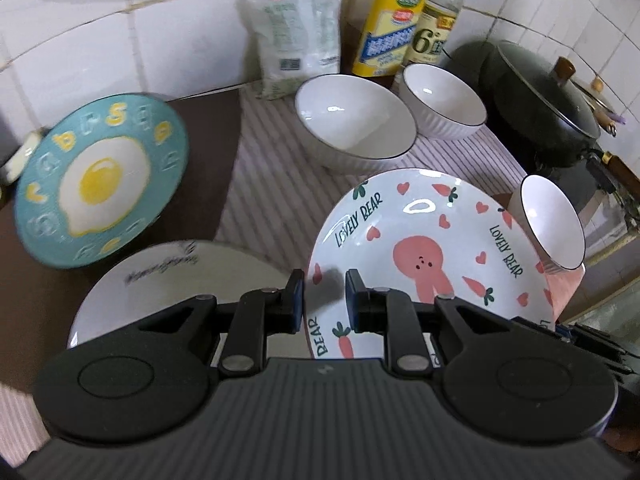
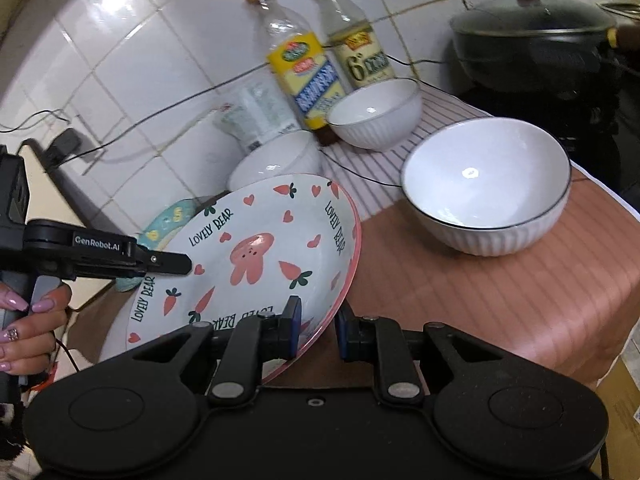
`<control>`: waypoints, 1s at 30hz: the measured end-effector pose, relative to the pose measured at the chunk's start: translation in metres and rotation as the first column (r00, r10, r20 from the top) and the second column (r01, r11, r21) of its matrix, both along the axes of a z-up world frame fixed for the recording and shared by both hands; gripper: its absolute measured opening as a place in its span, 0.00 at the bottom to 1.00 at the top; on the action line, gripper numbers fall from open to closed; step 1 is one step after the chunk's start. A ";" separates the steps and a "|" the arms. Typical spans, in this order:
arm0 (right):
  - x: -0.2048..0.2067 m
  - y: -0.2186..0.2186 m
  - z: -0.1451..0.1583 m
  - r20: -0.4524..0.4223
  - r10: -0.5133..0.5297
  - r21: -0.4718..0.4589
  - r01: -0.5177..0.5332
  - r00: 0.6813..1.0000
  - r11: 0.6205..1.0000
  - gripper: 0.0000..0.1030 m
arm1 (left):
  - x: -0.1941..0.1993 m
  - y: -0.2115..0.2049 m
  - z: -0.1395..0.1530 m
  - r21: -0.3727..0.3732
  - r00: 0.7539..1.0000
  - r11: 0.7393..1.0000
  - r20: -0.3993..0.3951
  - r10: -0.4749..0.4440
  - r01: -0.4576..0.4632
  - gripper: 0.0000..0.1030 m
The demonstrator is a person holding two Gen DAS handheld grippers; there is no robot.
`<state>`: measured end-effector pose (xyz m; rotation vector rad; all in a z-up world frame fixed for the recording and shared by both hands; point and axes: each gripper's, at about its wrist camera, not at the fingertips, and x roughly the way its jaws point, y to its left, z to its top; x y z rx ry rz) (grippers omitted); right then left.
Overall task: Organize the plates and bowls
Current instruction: 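Carry the bunny plate onto the white plate held by the left tool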
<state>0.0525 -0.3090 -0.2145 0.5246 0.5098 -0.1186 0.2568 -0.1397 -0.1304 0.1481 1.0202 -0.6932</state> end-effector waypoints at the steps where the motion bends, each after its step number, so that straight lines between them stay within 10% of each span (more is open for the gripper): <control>1: -0.001 0.004 0.003 0.004 0.010 -0.003 -0.010 1.000 1.000 0.22 | -0.002 0.006 0.002 -0.001 1.000 1.000 -0.001 0.014 -0.014 0.19; 30: 0.056 0.102 0.015 -0.080 0.317 -0.052 -0.321 0.945 0.946 0.21 | -0.030 0.177 -0.032 -0.020 0.909 0.917 -0.138 0.393 -0.399 0.19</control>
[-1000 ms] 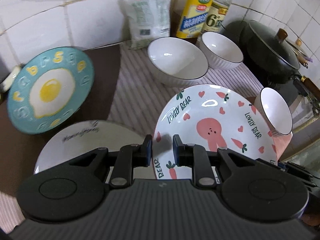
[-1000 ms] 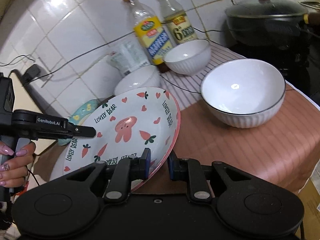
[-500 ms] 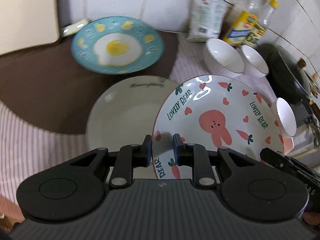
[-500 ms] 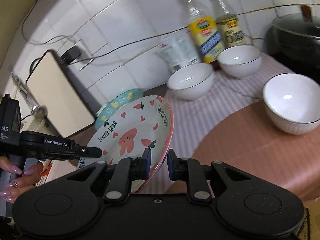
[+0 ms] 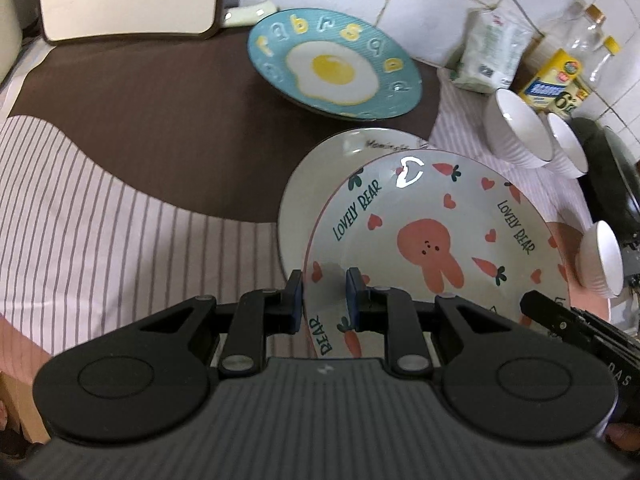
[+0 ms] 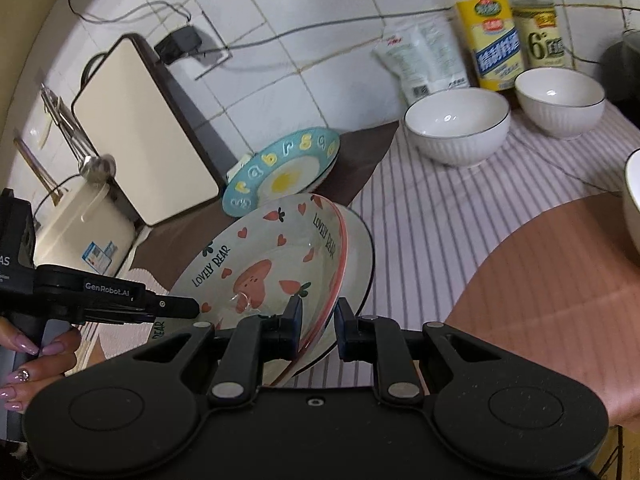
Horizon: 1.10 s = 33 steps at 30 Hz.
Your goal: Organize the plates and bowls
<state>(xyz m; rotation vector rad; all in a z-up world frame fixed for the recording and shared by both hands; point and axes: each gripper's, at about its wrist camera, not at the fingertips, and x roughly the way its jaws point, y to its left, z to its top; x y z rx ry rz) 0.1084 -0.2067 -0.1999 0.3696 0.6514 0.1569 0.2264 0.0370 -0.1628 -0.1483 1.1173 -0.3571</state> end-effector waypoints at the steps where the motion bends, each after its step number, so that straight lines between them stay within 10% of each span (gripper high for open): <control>1: 0.002 0.001 -0.001 -0.007 0.003 -0.002 -0.003 1.000 1.000 0.21 | -0.001 0.002 -0.001 0.005 1.000 1.000 0.000 0.004 -0.004 0.19; 33: 0.040 0.030 -0.004 -0.070 0.014 -0.257 -0.032 0.997 0.966 0.24 | 0.012 -0.008 -0.013 0.090 0.998 0.994 -0.010 0.067 -0.066 0.20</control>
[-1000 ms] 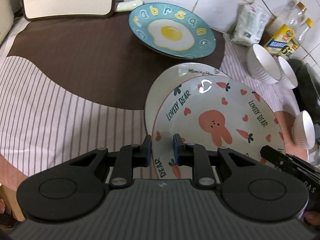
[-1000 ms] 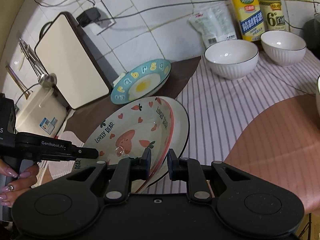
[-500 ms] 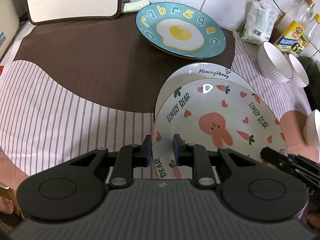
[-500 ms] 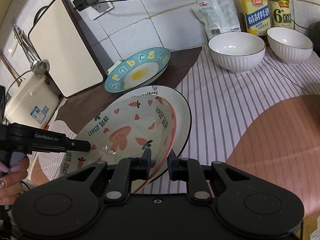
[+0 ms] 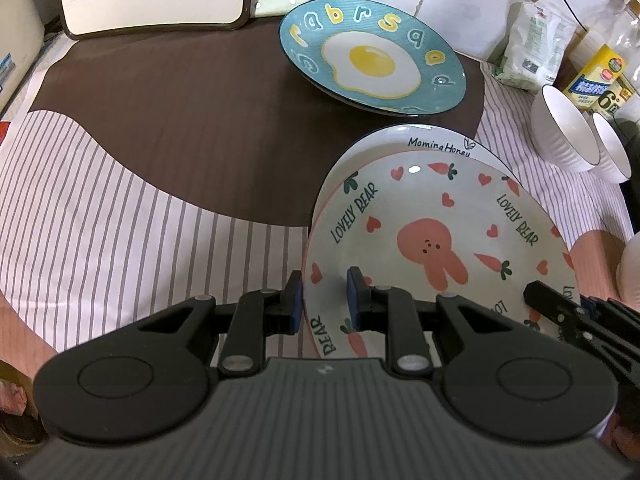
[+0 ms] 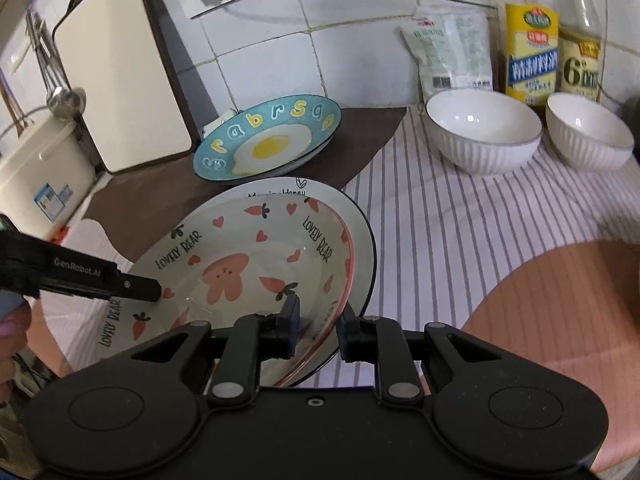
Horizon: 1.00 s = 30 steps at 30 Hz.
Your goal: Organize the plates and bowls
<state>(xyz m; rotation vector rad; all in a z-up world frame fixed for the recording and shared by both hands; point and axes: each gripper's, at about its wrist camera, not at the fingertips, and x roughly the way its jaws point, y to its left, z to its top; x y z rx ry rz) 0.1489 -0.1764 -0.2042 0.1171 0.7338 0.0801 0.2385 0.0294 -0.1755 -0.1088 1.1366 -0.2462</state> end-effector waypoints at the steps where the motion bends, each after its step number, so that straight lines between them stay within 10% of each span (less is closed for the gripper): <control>1: 0.000 0.002 0.001 0.003 0.005 -0.023 -0.005 1.000 1.000 0.26 | 0.000 0.000 0.000 -0.002 1.000 1.000 -0.001 0.003 -0.003 0.20; 18: -0.006 0.027 -0.005 0.071 0.020 -0.292 0.001 0.997 0.956 0.37 | -0.004 -0.003 -0.001 -0.015 0.999 0.999 -0.006 0.043 -0.043 0.21; 30: 0.000 0.012 -0.001 0.080 0.003 -0.194 0.013 0.997 0.981 0.37 | 0.000 0.003 0.000 -0.038 0.999 0.998 -0.023 0.045 -0.046 0.20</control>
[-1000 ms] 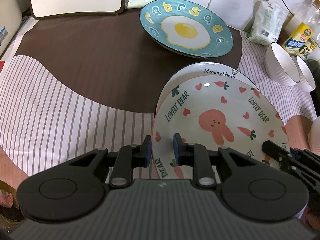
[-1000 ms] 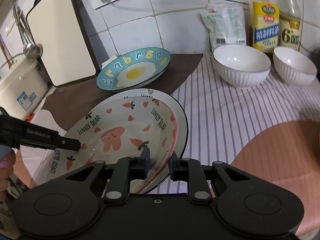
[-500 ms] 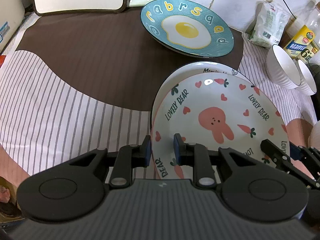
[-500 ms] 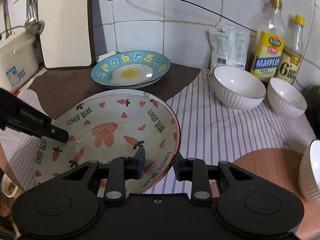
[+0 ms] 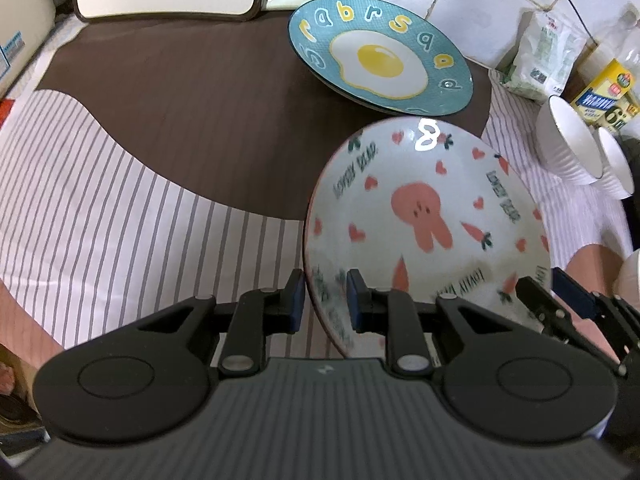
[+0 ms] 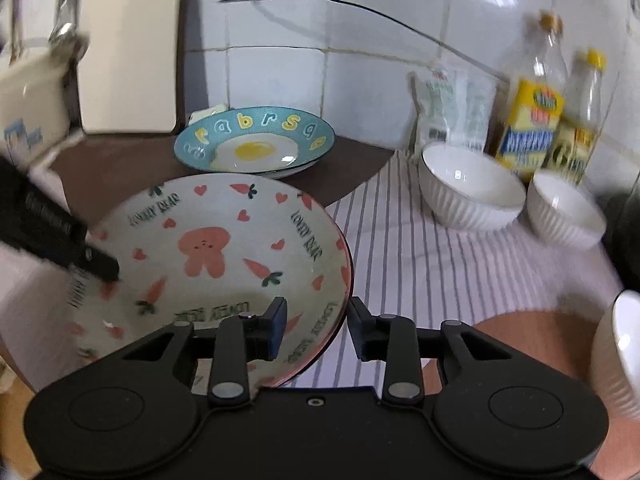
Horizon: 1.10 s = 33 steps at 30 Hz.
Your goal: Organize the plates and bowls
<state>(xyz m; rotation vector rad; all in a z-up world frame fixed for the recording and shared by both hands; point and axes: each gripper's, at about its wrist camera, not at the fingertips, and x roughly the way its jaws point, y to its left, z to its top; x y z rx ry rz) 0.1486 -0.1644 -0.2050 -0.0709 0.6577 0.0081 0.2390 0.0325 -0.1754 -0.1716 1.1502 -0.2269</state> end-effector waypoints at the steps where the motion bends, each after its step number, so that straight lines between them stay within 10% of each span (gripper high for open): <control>1: 0.000 -0.002 0.004 0.014 0.004 -0.001 -0.004 1.000 1.000 0.37 | 0.001 0.003 0.002 -0.010 1.000 1.000 0.003 0.000 0.000 0.20; 18: 0.056 -0.008 0.077 0.138 0.177 0.144 -0.197 0.975 0.970 0.53 | 0.029 0.030 0.082 -0.006 0.959 0.999 0.278 -0.047 0.051 0.23; 24: 0.116 -0.036 0.067 0.075 0.146 0.478 -0.164 0.986 0.863 0.60 | 0.066 0.033 0.072 -0.042 0.948 0.998 0.315 -0.040 0.057 0.35; 33: 0.180 -0.041 0.028 -0.069 0.035 0.422 -0.002 0.997 0.907 0.60 | 0.127 0.024 0.025 -0.047 0.944 0.999 0.330 0.003 0.013 0.40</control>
